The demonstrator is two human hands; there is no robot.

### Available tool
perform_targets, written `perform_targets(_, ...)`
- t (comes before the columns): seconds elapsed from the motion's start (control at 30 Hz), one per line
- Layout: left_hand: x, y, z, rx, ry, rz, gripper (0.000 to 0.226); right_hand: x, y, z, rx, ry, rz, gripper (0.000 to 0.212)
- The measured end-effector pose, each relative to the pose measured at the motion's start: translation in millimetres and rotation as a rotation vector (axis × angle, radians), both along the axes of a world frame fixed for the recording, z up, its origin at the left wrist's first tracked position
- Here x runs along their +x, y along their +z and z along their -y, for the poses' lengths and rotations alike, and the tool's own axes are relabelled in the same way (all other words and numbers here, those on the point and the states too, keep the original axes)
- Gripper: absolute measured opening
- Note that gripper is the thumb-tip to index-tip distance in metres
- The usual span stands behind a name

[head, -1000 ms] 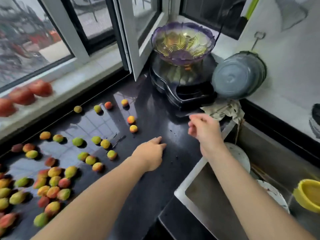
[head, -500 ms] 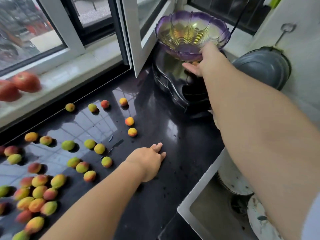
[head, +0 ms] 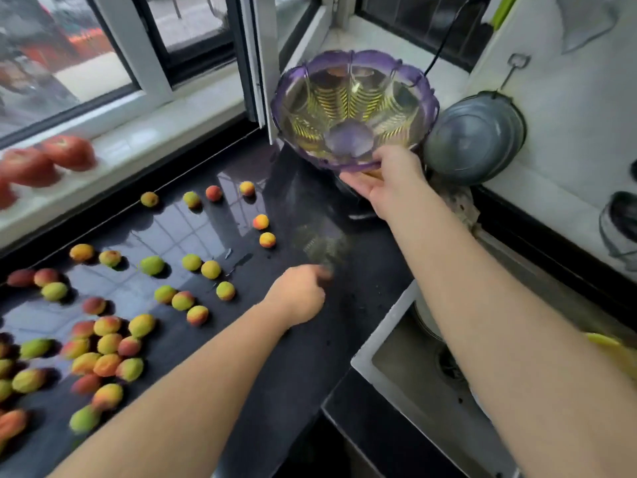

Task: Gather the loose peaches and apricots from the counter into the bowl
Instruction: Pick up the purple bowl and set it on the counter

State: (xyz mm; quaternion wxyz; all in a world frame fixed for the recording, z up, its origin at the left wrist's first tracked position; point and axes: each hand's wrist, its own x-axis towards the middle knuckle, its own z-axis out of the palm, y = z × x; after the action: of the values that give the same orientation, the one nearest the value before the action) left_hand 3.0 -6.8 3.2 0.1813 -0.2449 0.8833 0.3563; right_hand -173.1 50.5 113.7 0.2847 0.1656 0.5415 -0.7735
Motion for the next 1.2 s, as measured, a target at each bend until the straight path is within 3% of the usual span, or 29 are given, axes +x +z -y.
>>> perform_targets(0.07, 38.5, 19.0, -7.4, 0.266, 0.53, -0.224, 0.043, 42.5, -4.2, -21.5, 0.036, 0.045, 0.011, 0.033)
perform_targets(0.13, 84.4, 40.0, -9.6, 0.708, 0.941, -0.394, 0.026, 97.2, -15.3, -50.2, 0.006, 0.051, 0.049, 0.026)
perform_targets(0.2, 136.5, 59.6, -7.4, 1.02, 1.147, -0.506, 0.028, 151.0, -27.5, -73.6, -0.001, 0.057, 0.082, 0.025)
perform_targets(0.27, 188.5, 76.2, -4.8, 1.147, 1.197, -0.602, 0.039, 208.0, -37.0, -86.6, 0.004, 0.119, 0.091, 0.031)
perform_targets(0.4, 278.5, 81.7, -6.3, 1.116, 1.218, -0.657, 0.035, 309.2, -50.3, -85.5, 0.019, 0.391, 0.084, 0.034)
perform_targets(0.57, 404.2, 63.5, -7.7, 0.938, 1.457, -0.793, 0.079, 410.2, -69.3, -59.4, 0.056, 0.716, 0.092, 0.033)
perform_targets(0.7, 520.1, 46.3, -18.9, 0.84, 1.607, -0.8, 0.075, 466.2, -81.8, -45.1, 0.133, 1.045, 0.089, 0.031)
perform_targets(0.87, 650.5, 29.1, -55.2, 0.76, 1.828, -0.728, 0.065, 500.7, -91.0, -20.6, 0.183, 1.124, 0.07, 0.045)
perform_targets(1.1, 688.7, 11.8, -84.2, 0.859, 1.957, -0.776, 0.058, 560.8, -84.1, -0.5, 0.286, 1.557, -0.104, 0.031)
perform_targets(1.2, 676.1, 2.4, -73.6, 0.875, 1.979, -0.737, 0.052, 574.7, -85.8, 3.3, 0.34, 1.594, -0.213, 0.022)
